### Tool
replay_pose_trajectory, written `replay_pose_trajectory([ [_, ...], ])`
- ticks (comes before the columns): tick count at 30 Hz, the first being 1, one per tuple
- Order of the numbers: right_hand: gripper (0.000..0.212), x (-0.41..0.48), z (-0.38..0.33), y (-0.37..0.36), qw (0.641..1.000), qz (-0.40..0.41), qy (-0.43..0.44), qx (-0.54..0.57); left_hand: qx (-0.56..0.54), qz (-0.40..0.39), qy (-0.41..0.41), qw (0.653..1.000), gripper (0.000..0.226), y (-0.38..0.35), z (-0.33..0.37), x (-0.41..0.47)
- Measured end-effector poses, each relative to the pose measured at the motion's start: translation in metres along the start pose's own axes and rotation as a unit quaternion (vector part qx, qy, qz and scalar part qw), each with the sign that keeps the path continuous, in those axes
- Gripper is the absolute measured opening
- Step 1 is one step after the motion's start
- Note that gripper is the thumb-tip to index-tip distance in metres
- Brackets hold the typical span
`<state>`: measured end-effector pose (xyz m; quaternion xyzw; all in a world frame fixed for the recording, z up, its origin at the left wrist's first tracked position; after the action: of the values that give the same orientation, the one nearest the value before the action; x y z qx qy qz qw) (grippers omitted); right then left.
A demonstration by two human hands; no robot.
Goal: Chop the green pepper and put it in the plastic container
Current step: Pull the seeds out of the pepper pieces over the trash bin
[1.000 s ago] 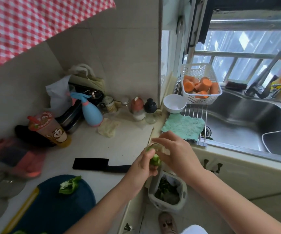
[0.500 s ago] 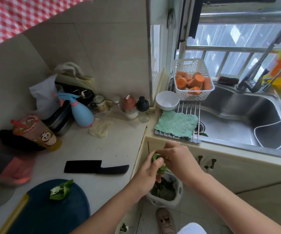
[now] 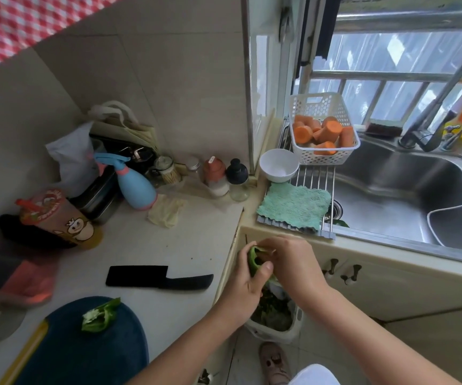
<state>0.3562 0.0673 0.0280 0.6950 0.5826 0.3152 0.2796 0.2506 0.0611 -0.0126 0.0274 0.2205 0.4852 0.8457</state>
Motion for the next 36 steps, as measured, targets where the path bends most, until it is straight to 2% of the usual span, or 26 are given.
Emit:
replay_pose_trajectory([
  [2, 0.026, 0.002, -0.006, 0.005, 0.999, 0.02, 0.047, 0.008, 0.002, -0.002, 0.007, 1.0, 0.065, 0.002, -0.001, 0.002],
  [4, 0.027, 0.002, -0.009, 0.006, 0.997, 0.033, 0.072, 0.02, 0.001, -0.005, 0.009, 1.0, 0.053, 0.004, 0.0, 0.004],
  [9, 0.024, 0.004, 0.003, 0.004, 0.994, 0.029, 0.023, 0.1, -0.019, -0.009, -0.001, 1.0, 0.038, 0.008, 0.001, 0.006],
  [12, 0.018, 0.005, 0.013, 0.002, 0.982, 0.002, -0.037, 0.185, -0.059, -0.009, 0.002, 0.998, 0.039, 0.01, 0.001, 0.006],
  [17, 0.015, -0.001, 0.03, -0.004, 0.884, -0.047, -0.194, 0.422, -0.145, -0.027, 0.016, 0.989, 0.046, 0.011, -0.002, 0.006],
  [21, 0.027, -0.005, 0.037, -0.009, 0.804, -0.077, -0.249, 0.534, -0.236, -0.058, 0.04, 0.969, 0.058, 0.004, -0.008, 0.008],
  [23, 0.024, -0.005, 0.043, -0.006, 0.789, -0.071, -0.254, 0.555, -0.276, -0.066, 0.052, 0.957, 0.057, 0.002, -0.012, 0.009],
  [24, 0.021, -0.005, 0.048, -0.003, 0.807, -0.062, -0.25, 0.531, -0.289, -0.068, 0.055, 0.953, 0.054, 0.002, -0.013, 0.01],
  [25, 0.018, -0.006, 0.055, 0.001, 0.843, -0.05, -0.244, 0.477, -0.3, -0.069, 0.058, 0.95, 0.05, 0.002, -0.014, 0.01],
  [27, 0.016, -0.008, 0.067, 0.006, 0.926, -0.044, -0.211, 0.31, -0.319, -0.066, 0.07, 0.943, 0.043, 0.004, -0.016, 0.01],
  [29, 0.017, -0.008, 0.072, -0.001, 0.974, -0.075, -0.154, 0.147, -0.336, -0.06, 0.085, 0.936, 0.042, 0.006, -0.02, 0.009],
  [31, 0.021, -0.009, 0.076, -0.014, 0.986, -0.105, -0.12, 0.057, -0.345, -0.059, 0.103, 0.931, 0.044, 0.005, -0.024, 0.009],
  [34, 0.032, -0.011, 0.081, -0.03, 0.983, -0.151, -0.107, -0.004, -0.341, -0.047, 0.11, 0.932, 0.049, 0.004, -0.029, 0.01],
  [36, 0.031, -0.011, 0.084, -0.033, 0.982, -0.159, -0.103, -0.021, -0.317, -0.038, 0.106, 0.942, 0.055, 0.004, -0.032, 0.01],
])
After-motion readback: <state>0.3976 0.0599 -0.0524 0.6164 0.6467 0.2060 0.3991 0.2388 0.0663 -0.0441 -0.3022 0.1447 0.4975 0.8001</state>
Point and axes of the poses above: each hand's wrist, its own x-axis towards the middle knuckle, its own y-axis out of the back of the hand, z = x × y, the point moved 7 cm from there along x, towards the middle knuckle, and after that the axes turned 1 degree about z, right-handed, at the moved point
